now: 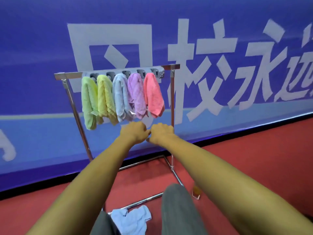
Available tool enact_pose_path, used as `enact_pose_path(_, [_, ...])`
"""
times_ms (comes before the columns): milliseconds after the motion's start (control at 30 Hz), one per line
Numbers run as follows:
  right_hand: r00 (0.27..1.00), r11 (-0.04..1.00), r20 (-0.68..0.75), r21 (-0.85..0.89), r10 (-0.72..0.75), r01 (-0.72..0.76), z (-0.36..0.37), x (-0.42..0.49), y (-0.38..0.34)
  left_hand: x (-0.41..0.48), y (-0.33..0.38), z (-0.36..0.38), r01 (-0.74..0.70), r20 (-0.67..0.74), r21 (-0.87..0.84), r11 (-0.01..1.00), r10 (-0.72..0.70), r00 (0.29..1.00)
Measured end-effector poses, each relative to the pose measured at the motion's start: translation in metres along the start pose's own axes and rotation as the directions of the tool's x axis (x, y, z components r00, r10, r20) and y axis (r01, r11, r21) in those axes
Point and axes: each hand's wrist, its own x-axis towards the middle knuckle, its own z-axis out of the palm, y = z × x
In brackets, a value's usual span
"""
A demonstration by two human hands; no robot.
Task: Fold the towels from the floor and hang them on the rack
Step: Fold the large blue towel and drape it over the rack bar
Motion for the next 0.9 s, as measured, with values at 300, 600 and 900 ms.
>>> enact_pose_path(300, [0.983, 1.0, 0.183, -0.009, -0.012, 0.014, 0.112, 0.014, -0.021, -0.02, -0.066, 0.099, 0.179, 0.205, -0.039, 0.983, -0.167, 0.964])
enact_pose_path(600, [0.926, 1.0, 0.377, -0.013, -0.014, 0.021, 0.218, 0.025, -0.037, -0.041, -0.115, 0.213, 0.271, 0.447, -0.029, 0.962, -0.23, 0.864])
enact_pose_path(900, [0.829, 0.997, 0.556, 0.002, -0.062, 0.074, 0.319, 0.044, -0.058, -0.057, -0.154, 0.316, 0.445, 0.613, -0.167, 0.88, -0.26, 0.746])
